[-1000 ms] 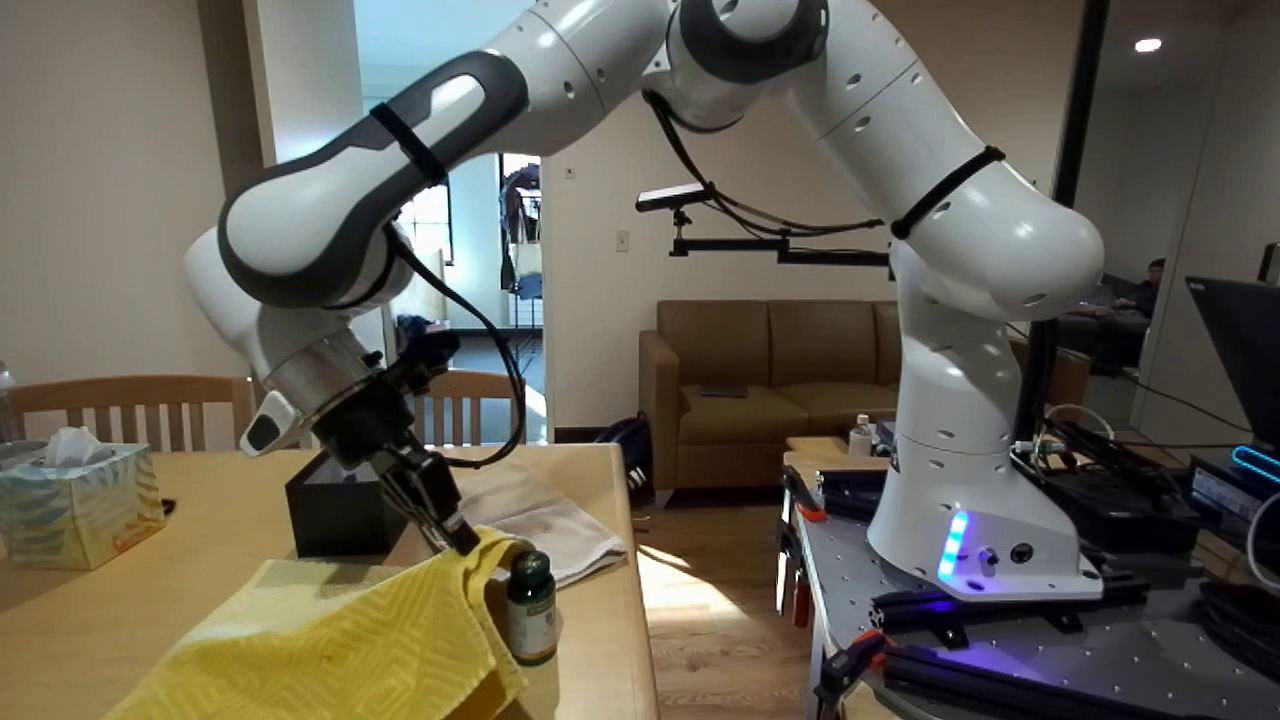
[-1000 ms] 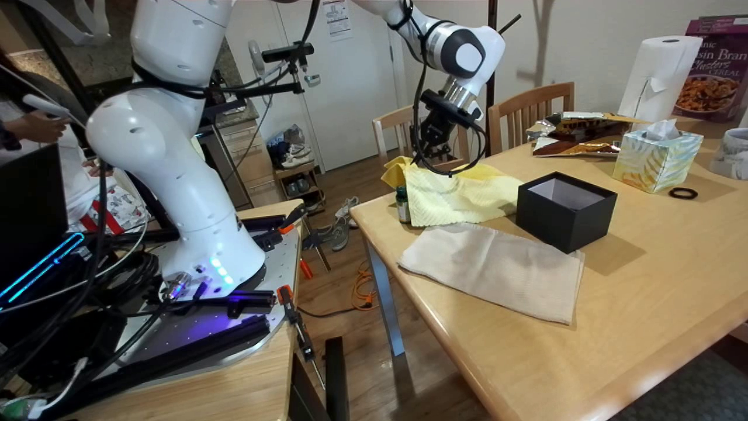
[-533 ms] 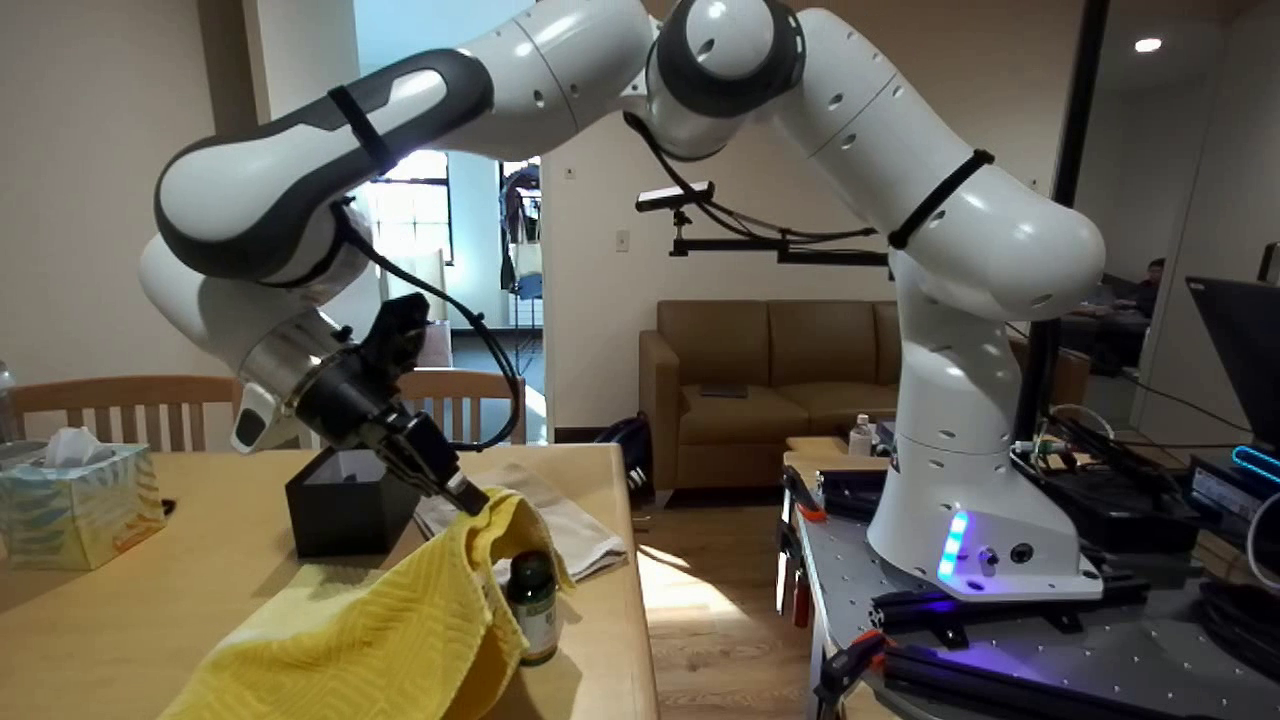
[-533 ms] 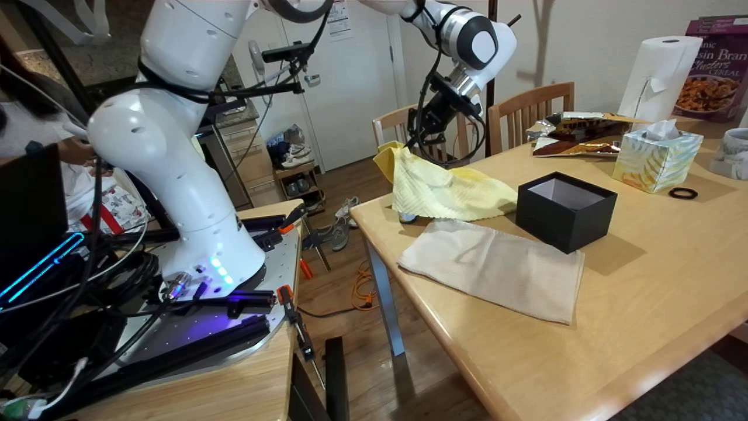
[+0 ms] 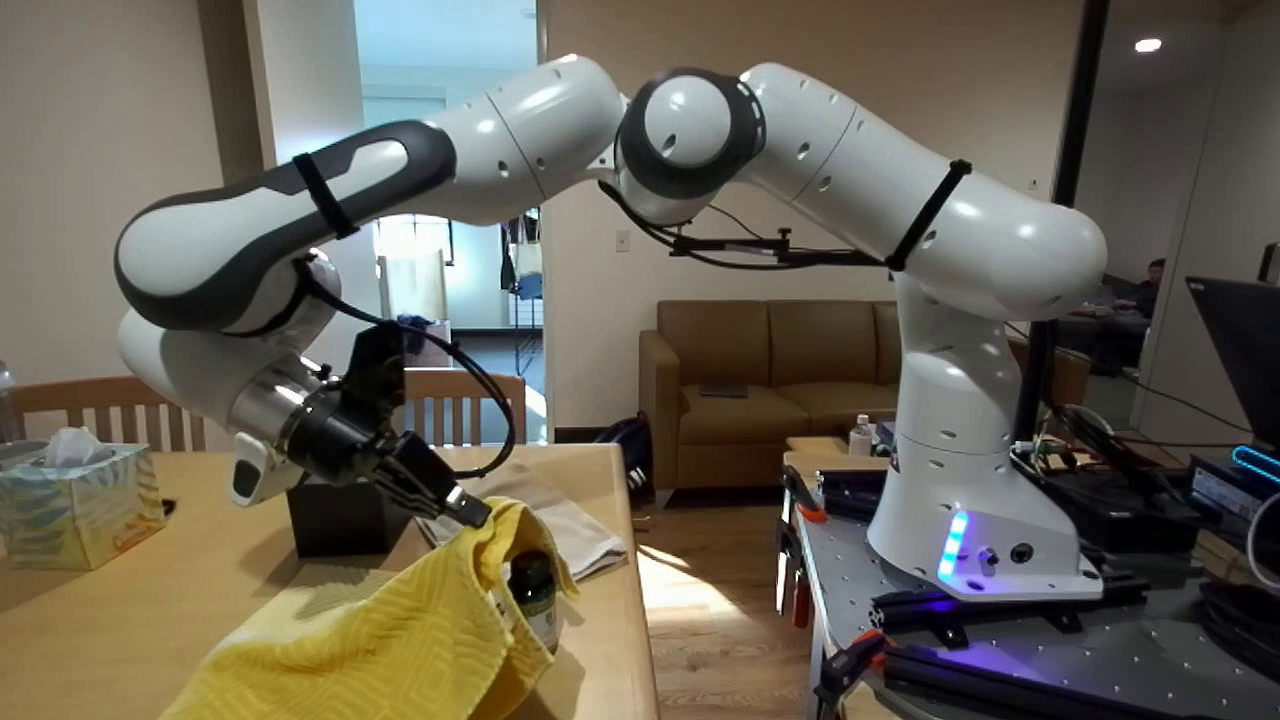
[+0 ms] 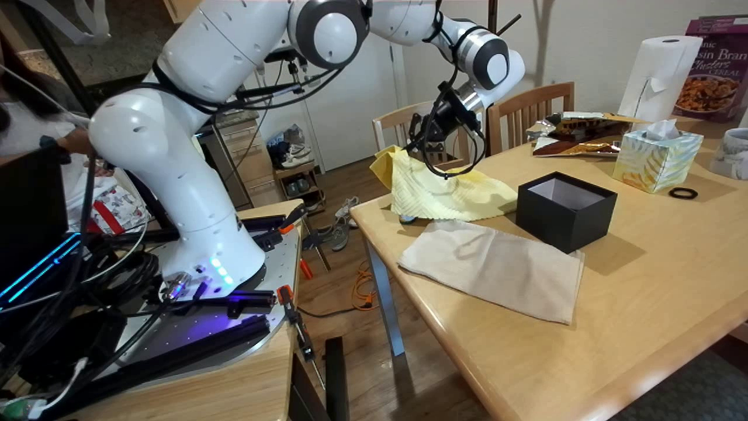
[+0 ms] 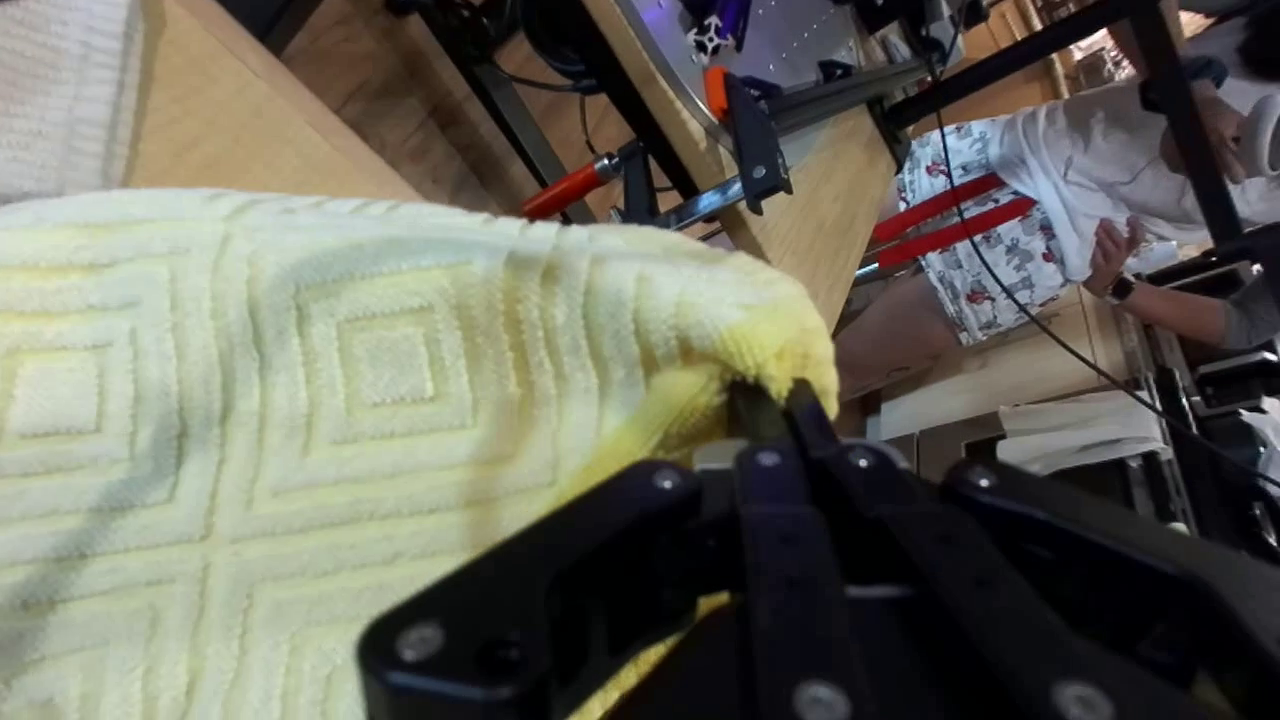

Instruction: Fold the towel.

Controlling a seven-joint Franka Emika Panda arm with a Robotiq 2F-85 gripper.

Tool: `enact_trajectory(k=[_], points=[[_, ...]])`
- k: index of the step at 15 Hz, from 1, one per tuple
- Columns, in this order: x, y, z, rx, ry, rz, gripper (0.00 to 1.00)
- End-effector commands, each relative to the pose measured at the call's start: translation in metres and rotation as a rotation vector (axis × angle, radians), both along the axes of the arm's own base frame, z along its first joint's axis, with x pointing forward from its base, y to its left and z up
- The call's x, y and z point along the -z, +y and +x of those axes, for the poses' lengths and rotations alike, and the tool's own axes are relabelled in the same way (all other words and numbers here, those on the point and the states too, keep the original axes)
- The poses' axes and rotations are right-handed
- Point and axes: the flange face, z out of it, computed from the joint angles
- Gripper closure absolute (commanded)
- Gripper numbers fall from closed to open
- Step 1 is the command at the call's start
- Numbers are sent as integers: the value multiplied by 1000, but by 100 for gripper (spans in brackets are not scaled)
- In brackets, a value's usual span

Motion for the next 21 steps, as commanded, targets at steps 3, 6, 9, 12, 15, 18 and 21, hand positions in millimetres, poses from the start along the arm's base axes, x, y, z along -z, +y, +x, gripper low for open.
enact_trajectory(k=[3,6,9,12,15,18,21], points=[[1,17,44,6,-232,102,99],[-1,25,65,-6,-390,142,99],[-3,30,79,-19,-501,165,99],[-3,35,91,-35,-602,200,99],[-5,38,102,-52,-700,223,99],[-5,39,107,-53,-747,249,99],[-5,40,110,-63,-779,261,99]])
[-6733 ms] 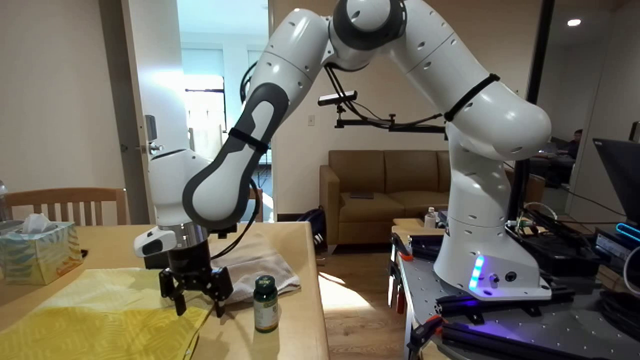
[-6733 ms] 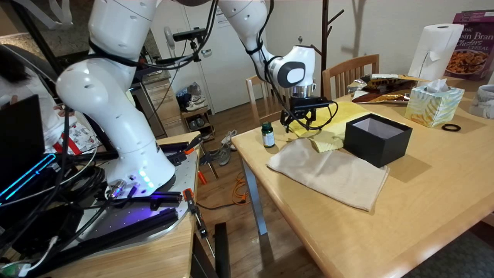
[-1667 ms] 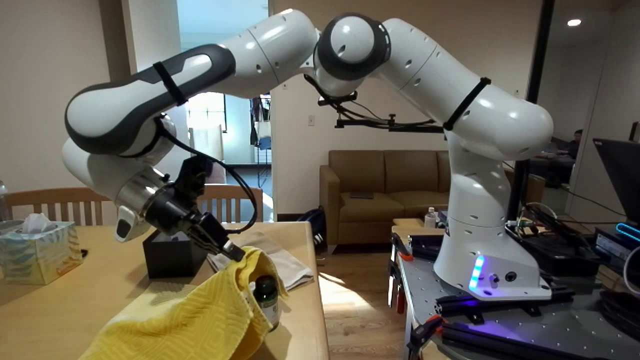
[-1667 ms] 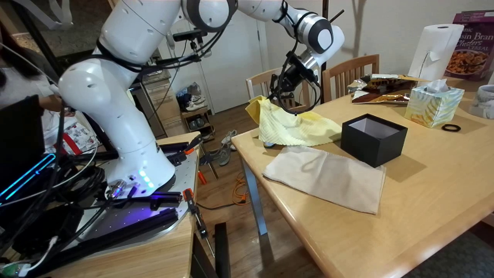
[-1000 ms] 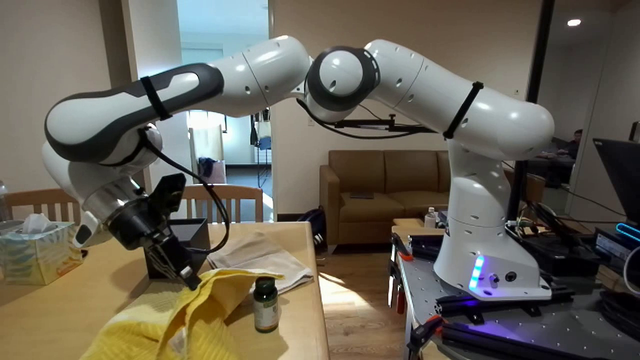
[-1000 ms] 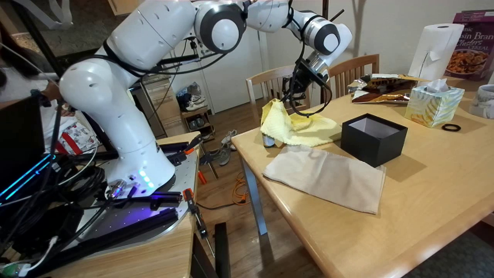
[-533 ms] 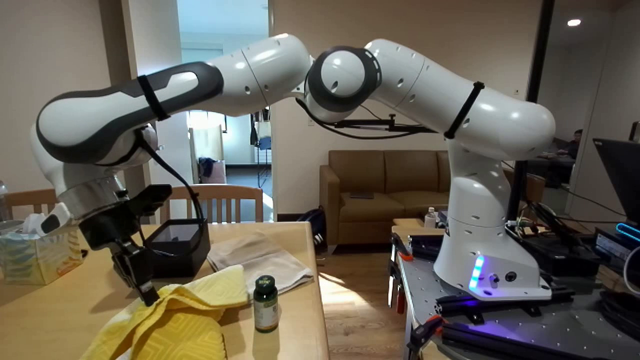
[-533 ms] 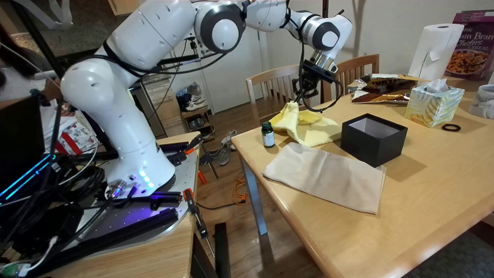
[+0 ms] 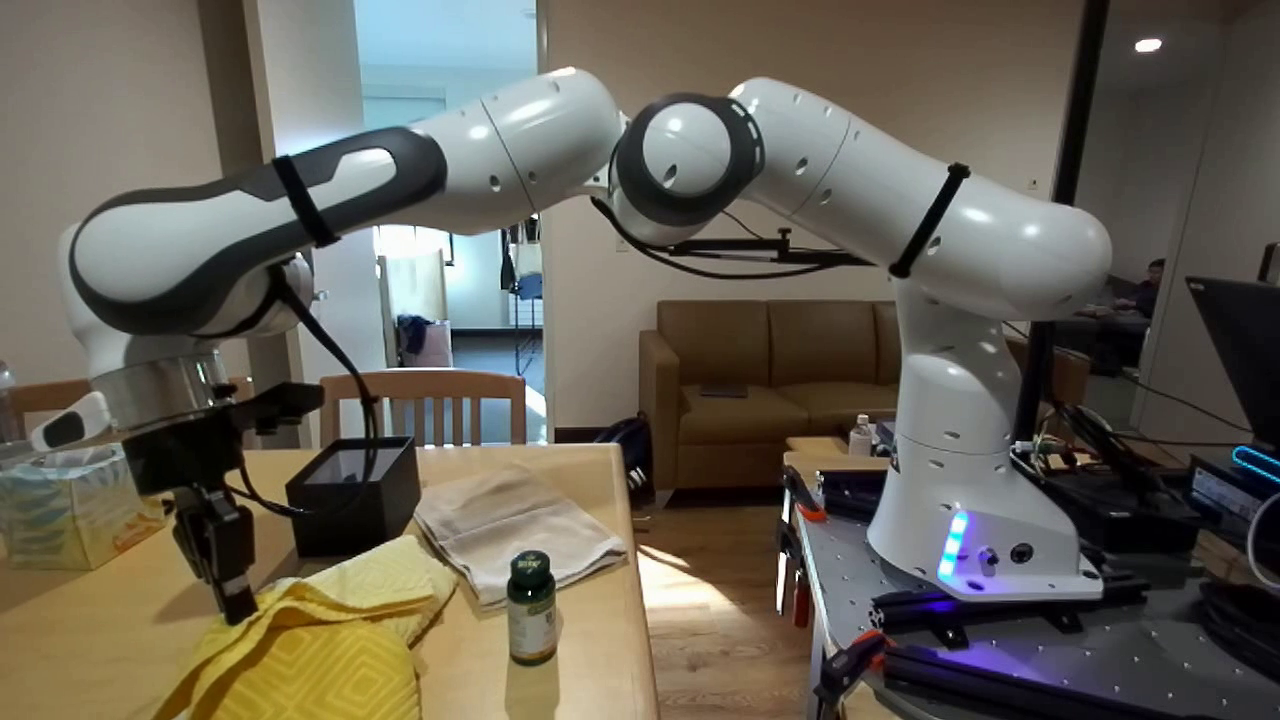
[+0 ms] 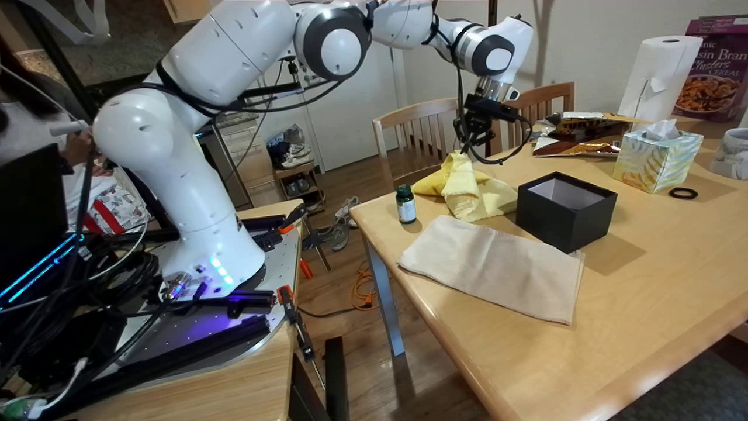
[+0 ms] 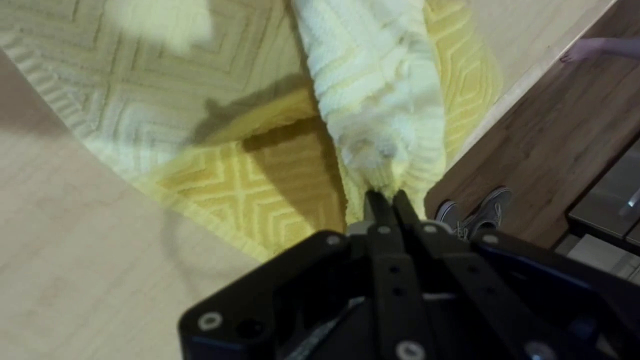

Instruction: Fold the towel.

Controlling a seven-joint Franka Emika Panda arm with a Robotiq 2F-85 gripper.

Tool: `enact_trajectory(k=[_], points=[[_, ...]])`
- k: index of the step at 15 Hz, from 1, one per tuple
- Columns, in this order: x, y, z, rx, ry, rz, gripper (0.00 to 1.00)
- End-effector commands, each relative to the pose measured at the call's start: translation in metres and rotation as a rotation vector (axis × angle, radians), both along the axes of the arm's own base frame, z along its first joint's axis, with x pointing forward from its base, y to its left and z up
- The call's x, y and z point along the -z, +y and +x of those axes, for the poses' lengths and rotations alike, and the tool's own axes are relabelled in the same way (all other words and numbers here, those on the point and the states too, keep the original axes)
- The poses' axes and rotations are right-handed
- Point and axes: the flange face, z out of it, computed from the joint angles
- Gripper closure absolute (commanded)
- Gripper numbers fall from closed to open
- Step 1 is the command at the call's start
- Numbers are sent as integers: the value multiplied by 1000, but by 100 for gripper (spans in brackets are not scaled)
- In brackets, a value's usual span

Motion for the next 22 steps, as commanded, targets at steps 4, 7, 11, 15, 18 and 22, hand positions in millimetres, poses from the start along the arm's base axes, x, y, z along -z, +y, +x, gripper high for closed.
enact_trajectory(k=[4,7,11,15,18,22], points=[[0,1,10,-46,-105,24,99],[0,2,17,-24,-161,44,99],[1,3,21,-4,-211,64,99],[4,5,25,13,-258,92,99],[6,6,26,29,-289,104,99],[9,8,27,50,-325,130,99]])
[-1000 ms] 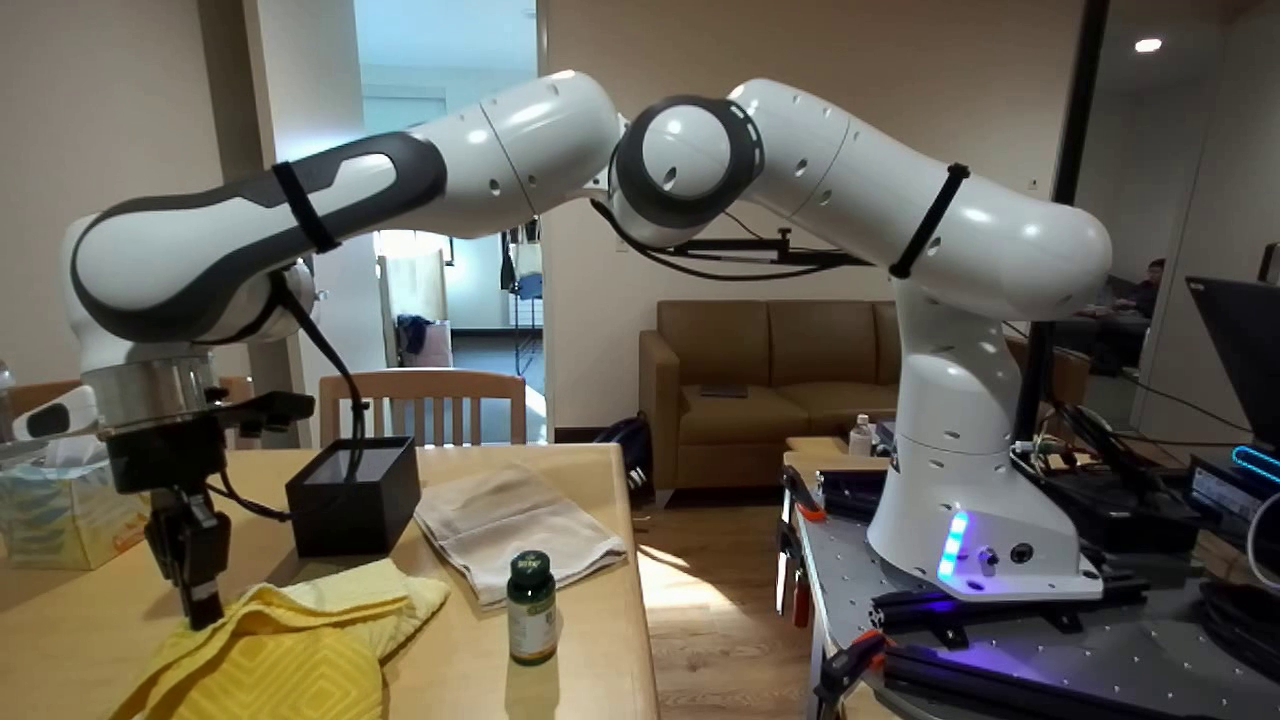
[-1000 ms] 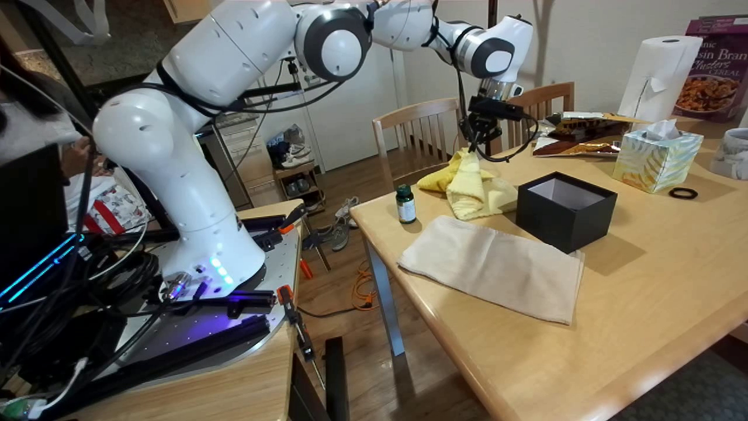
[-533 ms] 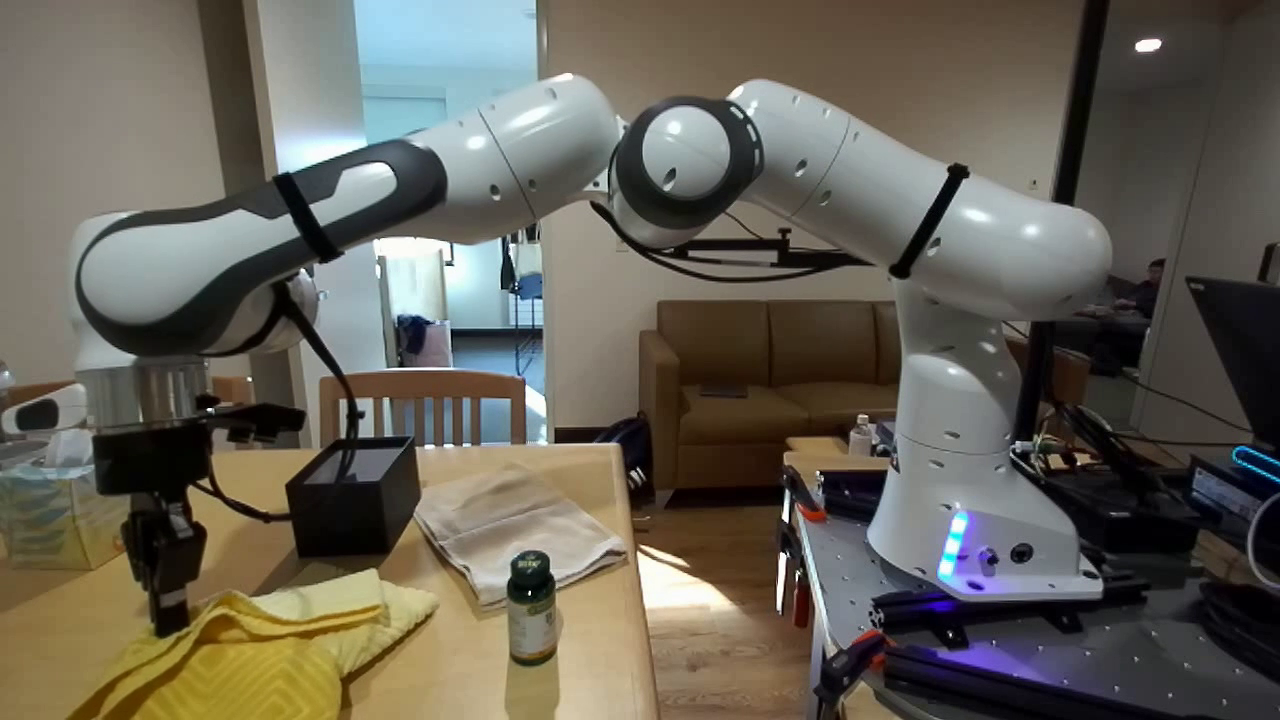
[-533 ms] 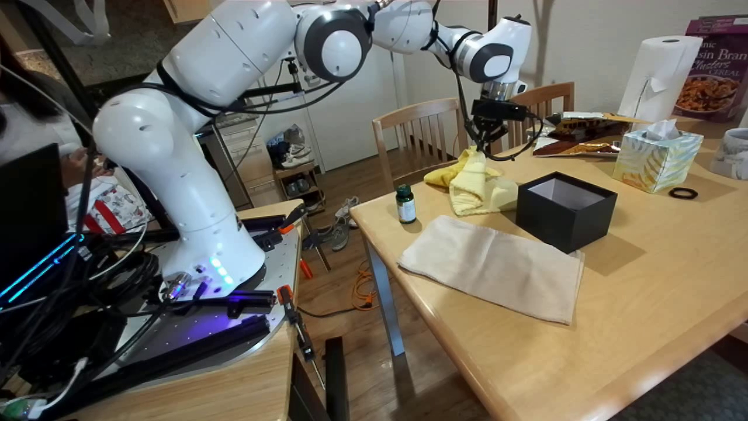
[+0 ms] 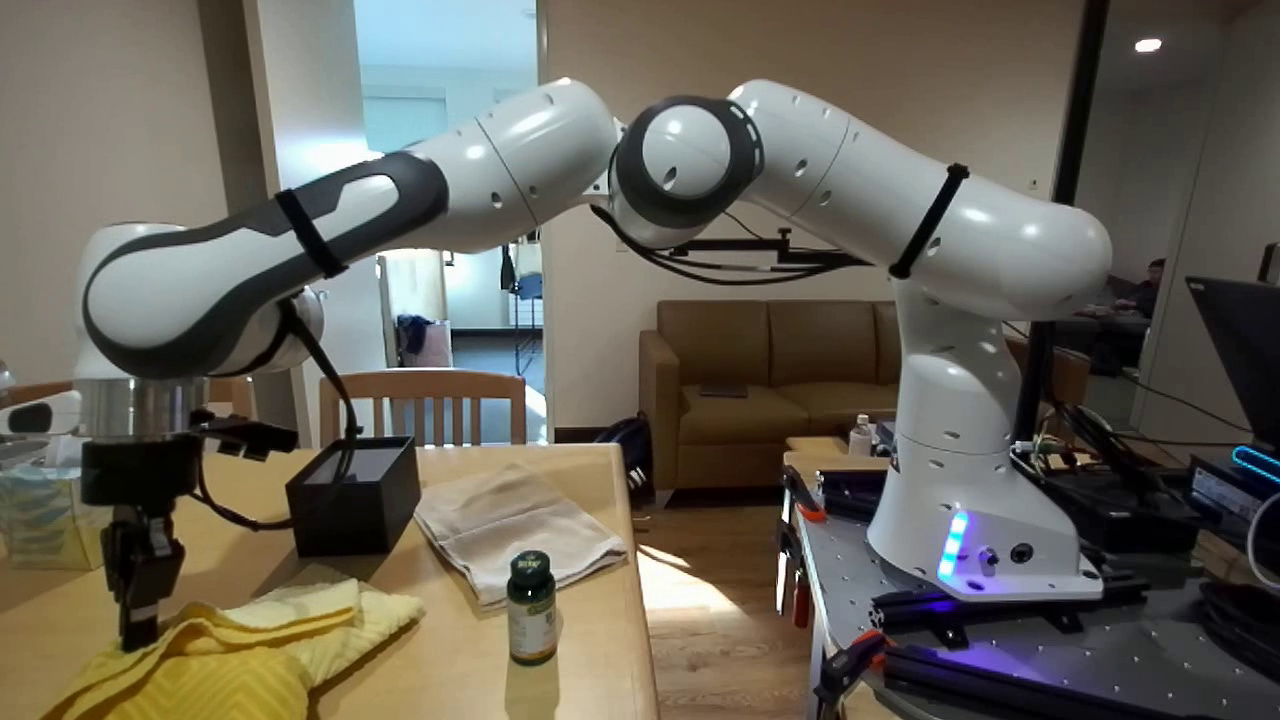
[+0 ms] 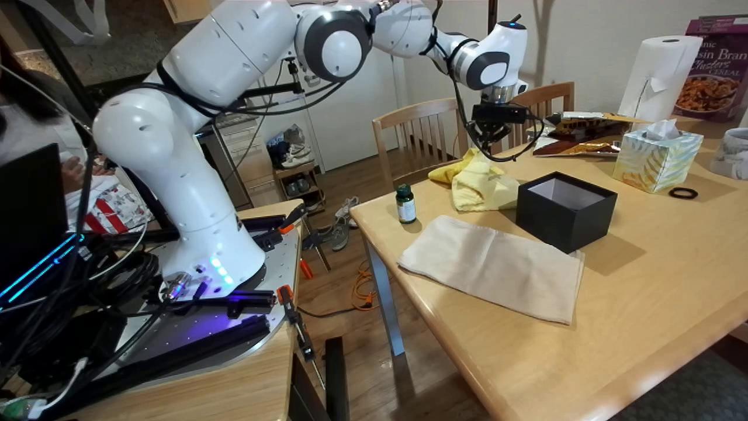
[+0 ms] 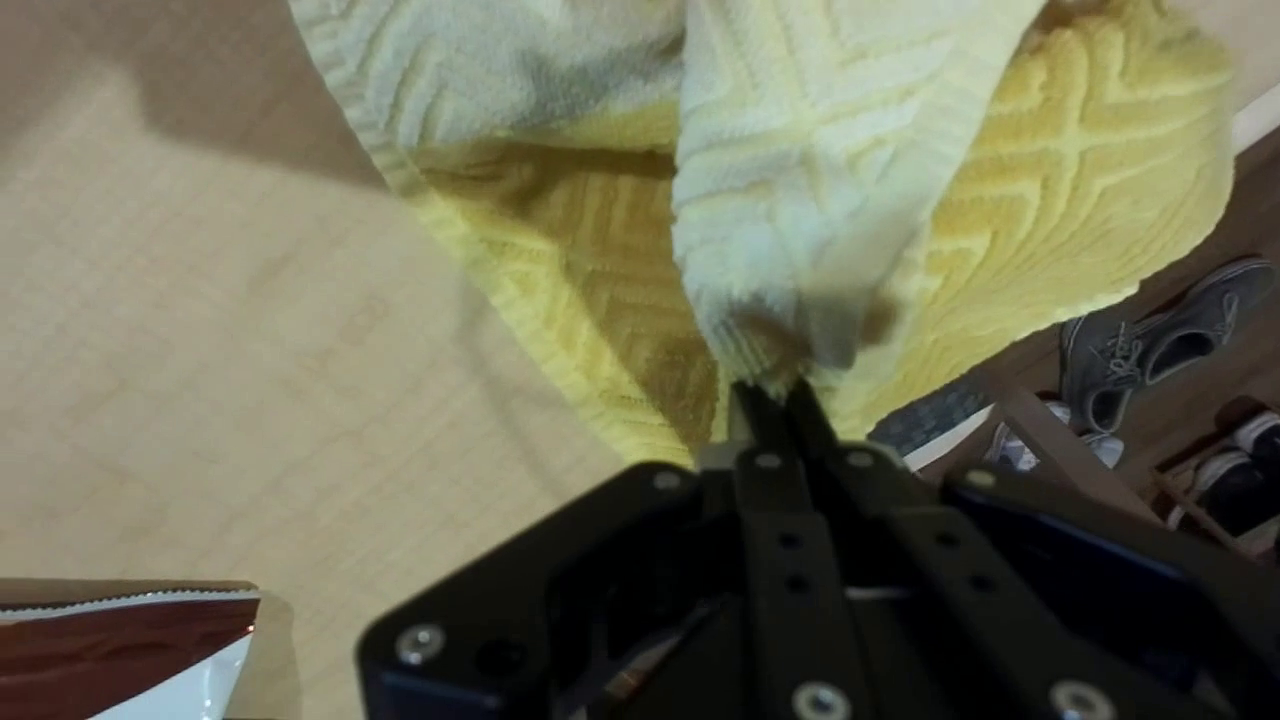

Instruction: Fold the towel.

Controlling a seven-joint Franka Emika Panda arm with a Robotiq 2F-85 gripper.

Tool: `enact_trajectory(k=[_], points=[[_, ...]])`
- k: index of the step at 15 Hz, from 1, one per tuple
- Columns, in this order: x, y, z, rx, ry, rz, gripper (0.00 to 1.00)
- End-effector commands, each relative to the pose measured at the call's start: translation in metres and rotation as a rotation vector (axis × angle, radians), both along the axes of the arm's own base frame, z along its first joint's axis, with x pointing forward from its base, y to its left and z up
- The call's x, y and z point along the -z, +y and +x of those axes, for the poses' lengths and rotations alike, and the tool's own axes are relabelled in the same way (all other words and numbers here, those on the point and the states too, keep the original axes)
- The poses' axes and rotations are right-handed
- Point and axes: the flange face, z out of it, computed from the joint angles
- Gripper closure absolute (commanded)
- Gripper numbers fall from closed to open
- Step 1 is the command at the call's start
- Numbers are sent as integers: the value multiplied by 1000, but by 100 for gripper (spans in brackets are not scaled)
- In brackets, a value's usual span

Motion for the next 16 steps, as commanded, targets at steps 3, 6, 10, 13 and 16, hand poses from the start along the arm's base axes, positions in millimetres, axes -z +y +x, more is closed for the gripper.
enact_trajectory(k=[3,6,10,13,16], points=[[3,2,-3,2,-14,74,72],[5,5,-5,15,-10,105,60],[5,6,-6,33,-10,141,34],[5,6,-3,81,-38,168,15],[35,-36,-8,216,-110,162,1]])
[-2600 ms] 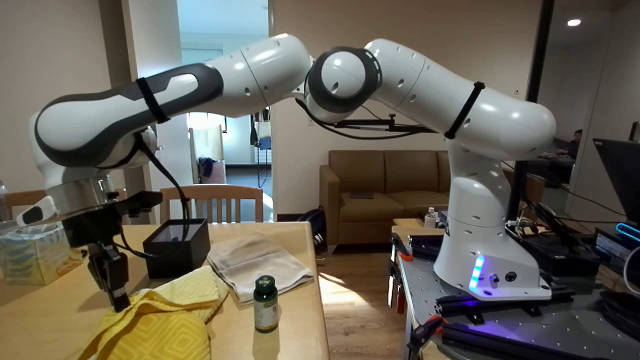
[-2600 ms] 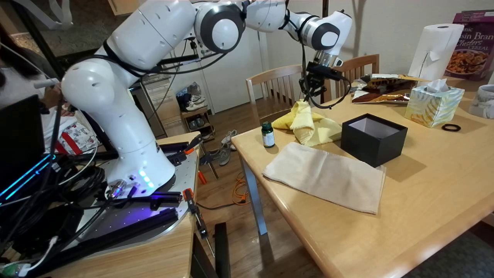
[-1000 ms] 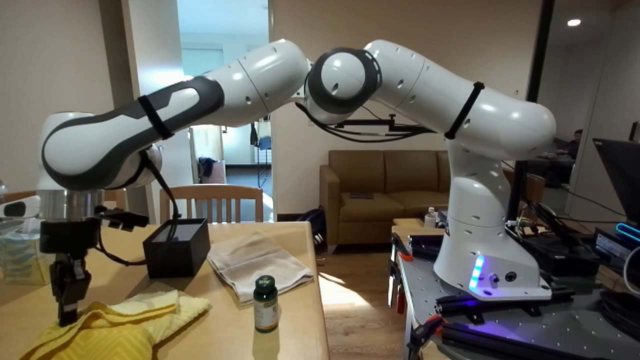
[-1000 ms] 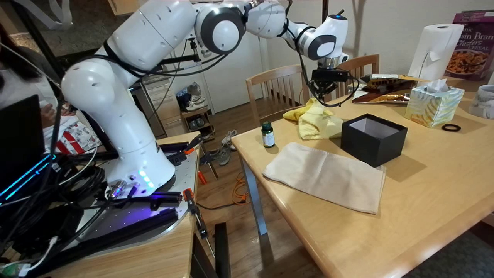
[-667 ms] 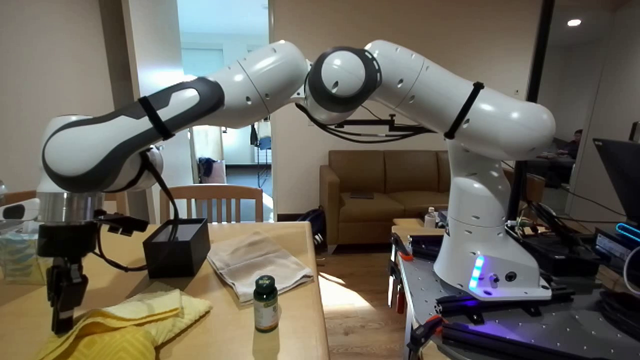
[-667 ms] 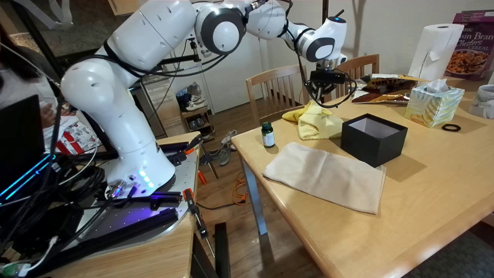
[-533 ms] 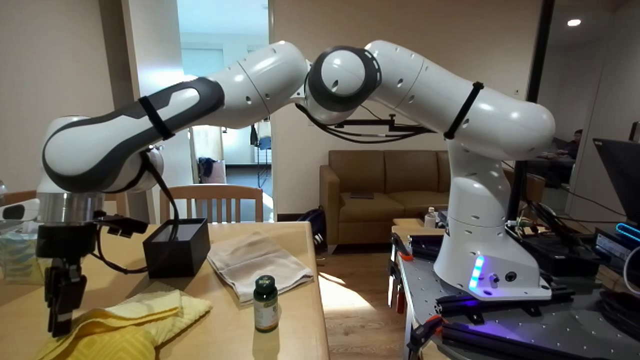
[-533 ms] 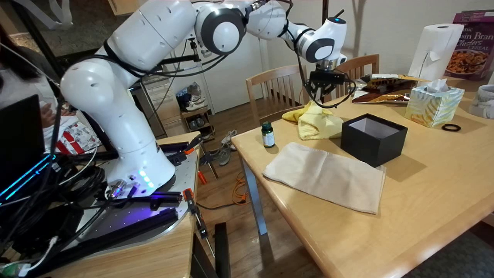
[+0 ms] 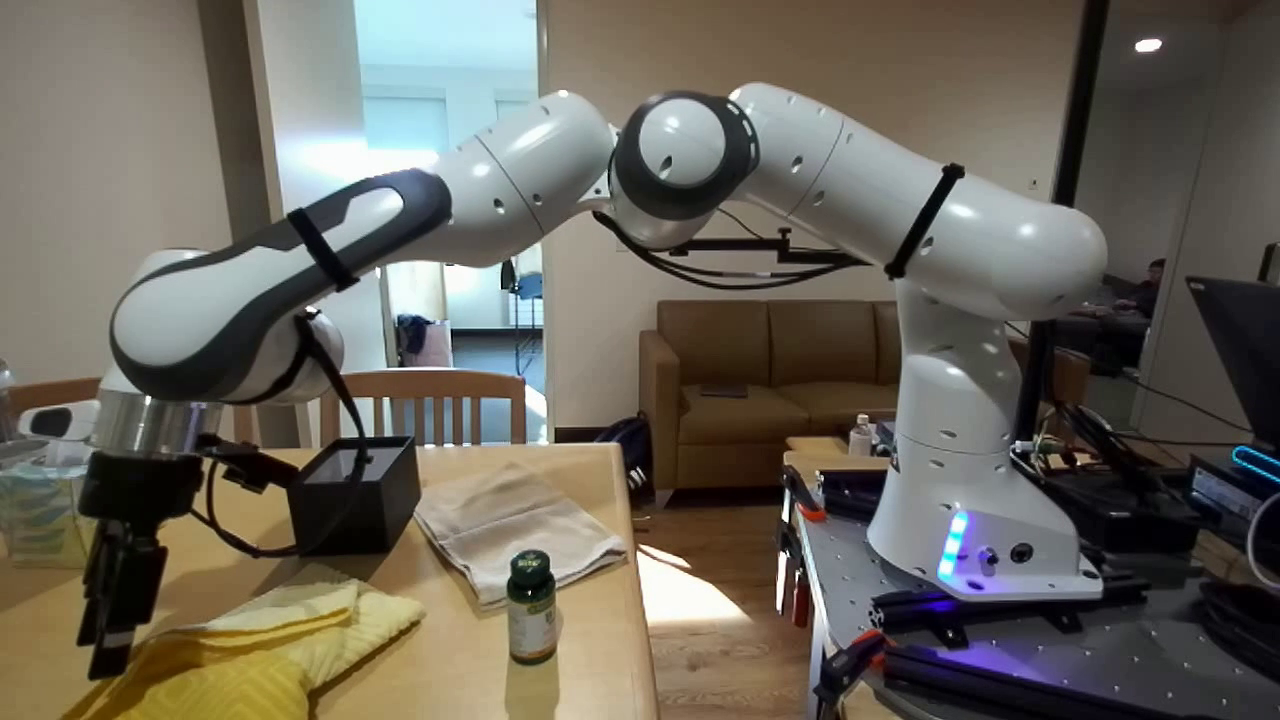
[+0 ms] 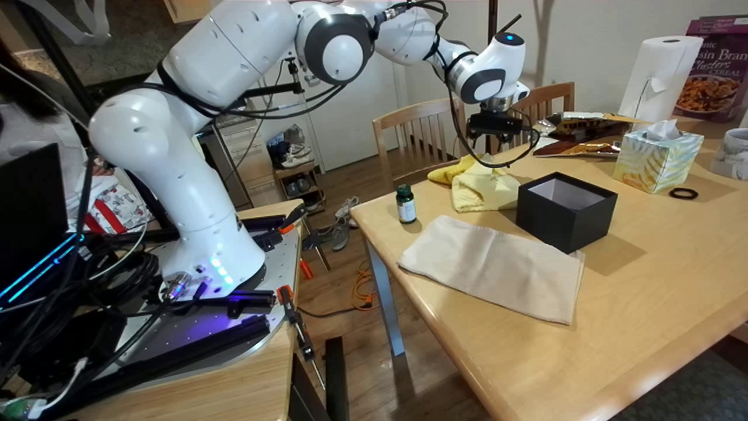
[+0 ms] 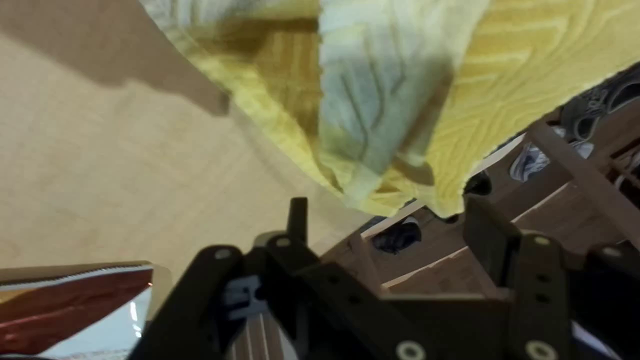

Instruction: Fold the towel.

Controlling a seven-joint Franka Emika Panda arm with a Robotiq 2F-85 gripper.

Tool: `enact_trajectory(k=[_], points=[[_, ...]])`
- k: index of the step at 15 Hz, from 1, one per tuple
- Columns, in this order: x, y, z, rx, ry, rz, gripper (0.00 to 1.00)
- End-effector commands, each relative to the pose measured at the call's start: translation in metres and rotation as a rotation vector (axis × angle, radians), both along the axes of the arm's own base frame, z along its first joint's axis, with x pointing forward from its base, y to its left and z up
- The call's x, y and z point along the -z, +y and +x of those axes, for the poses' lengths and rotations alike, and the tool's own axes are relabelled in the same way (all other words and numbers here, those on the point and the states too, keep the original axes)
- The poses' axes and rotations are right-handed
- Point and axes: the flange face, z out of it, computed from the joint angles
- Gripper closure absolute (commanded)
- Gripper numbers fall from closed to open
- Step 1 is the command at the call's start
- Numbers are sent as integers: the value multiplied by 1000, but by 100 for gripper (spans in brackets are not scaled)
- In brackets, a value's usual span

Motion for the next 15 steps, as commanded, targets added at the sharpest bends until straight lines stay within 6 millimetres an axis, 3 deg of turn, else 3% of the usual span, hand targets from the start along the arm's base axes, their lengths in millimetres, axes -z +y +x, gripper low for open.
enact_trajectory(k=[1,6,8,9,15], points=[[28,-46,-11,149,-57,0,0],[84,-91,-37,310,-82,-68,0],[89,-96,-44,349,-87,-64,0],[87,-95,-46,361,-87,-61,21],[60,-93,-58,384,-47,-95,61]])
